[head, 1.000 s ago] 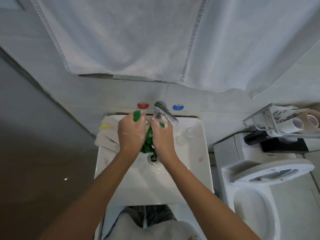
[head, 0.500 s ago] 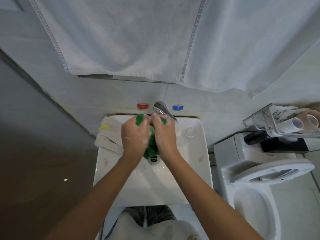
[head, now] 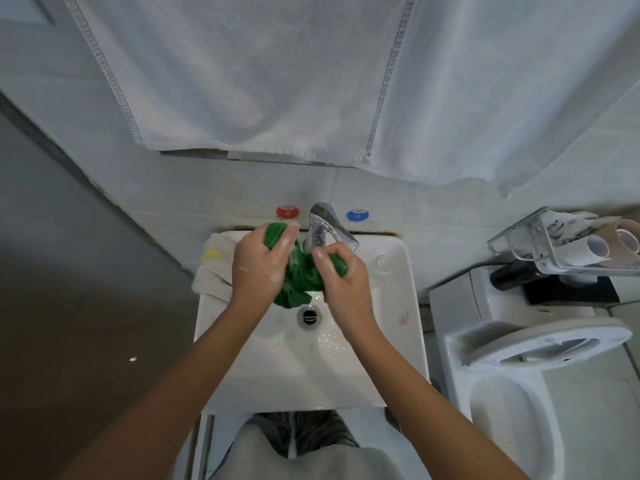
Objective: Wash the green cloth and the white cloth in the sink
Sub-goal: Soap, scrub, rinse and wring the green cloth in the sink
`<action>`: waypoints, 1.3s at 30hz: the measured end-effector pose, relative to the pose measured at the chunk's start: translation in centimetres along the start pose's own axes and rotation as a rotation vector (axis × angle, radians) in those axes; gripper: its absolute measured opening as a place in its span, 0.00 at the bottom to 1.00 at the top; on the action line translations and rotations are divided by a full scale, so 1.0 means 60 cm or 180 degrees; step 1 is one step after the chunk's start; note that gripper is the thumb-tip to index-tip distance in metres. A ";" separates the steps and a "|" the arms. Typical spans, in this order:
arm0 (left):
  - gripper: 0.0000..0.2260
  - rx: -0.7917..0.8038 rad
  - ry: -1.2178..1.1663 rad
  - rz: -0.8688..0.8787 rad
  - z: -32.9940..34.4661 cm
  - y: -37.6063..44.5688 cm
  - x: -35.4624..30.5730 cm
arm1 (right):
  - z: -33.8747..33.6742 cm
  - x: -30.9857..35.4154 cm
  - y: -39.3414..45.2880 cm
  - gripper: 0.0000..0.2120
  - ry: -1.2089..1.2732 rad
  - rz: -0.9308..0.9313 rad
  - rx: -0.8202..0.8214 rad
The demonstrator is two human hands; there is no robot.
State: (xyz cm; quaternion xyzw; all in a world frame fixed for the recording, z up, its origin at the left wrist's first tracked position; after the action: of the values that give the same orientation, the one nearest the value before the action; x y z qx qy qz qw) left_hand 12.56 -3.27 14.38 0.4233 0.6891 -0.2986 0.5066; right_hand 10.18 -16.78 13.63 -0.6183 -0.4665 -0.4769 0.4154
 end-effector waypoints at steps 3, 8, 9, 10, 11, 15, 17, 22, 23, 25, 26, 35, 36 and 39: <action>0.15 0.0381 -0.0111 -0.0075 -0.006 0.000 -0.007 | -0.022 -0.014 0.008 0.04 -0.0012 0.0040 -0.0087; 0.06 0.1386 -0.0132 0.0299 -0.021 -0.003 -0.030 | -0.032 -0.016 0.001 0.15 -0.0415 -0.0077 0.0565; 0.06 0.1604 -0.0060 0.0426 -0.021 -0.003 -0.032 | -0.031 -0.013 0.001 0.19 -0.0438 -0.0105 0.0762; 0.06 0.1778 0.0049 0.0580 -0.020 -0.004 -0.035 | -0.028 -0.011 0.002 0.22 -0.0481 -0.0132 0.0961; 0.06 0.1894 0.0179 0.0731 -0.018 -0.006 -0.036 | -0.025 -0.009 0.005 0.23 -0.0574 -0.0173 0.1132; 0.09 0.1827 0.0461 0.1034 -0.015 -0.004 -0.028 | -0.017 0.007 0.026 0.06 -0.1044 -0.0309 0.1189; 0.12 0.1582 0.0604 0.1080 -0.022 0.005 -0.013 | -0.024 0.017 0.036 0.06 -0.1077 -0.0305 0.0985; 0.24 0.1429 0.0924 0.1175 -0.036 0.007 0.005 | -0.027 0.036 0.045 0.08 -0.0905 -0.0529 0.1119; 0.22 0.1416 0.0903 0.1058 -0.035 0.007 0.007 | -0.026 0.037 0.046 0.07 -0.0871 -0.0498 0.1158; 0.14 0.1375 0.0705 0.0741 -0.029 0.008 0.011 | -0.023 0.038 0.048 0.08 -0.0805 -0.0463 0.1146; 0.09 0.1343 0.0515 0.0585 -0.025 0.007 0.011 | -0.022 0.038 0.050 0.09 -0.0723 -0.0407 0.1085; 0.09 0.1784 -0.0278 -0.0251 -0.005 -0.020 0.004 | -0.030 0.054 0.073 0.08 0.0585 0.0470 0.0098; 0.08 0.1832 -0.0091 -0.0149 -0.009 -0.016 0.006 | -0.036 0.057 0.077 0.08 0.0487 0.0396 0.0056; 0.10 0.2033 0.0576 0.0167 -0.018 0.001 0.019 | -0.046 0.062 0.079 0.09 0.0167 0.0167 0.0071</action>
State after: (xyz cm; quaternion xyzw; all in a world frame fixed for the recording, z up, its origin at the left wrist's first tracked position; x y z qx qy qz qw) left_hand 11.98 -2.01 13.64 0.6032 0.5918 -0.4476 0.2926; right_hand 14.67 -19.82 17.52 -0.6130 -0.4443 -0.4767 0.4468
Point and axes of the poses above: each hand's wrist, its own y-axis towards the middle knuckle, its own z-axis out of the palm, x = y × z, the point moved 4 cm from there along y, towards the middle knuckle, and after that the axes turned 10 degrees about -x, right-handed, at the moved point
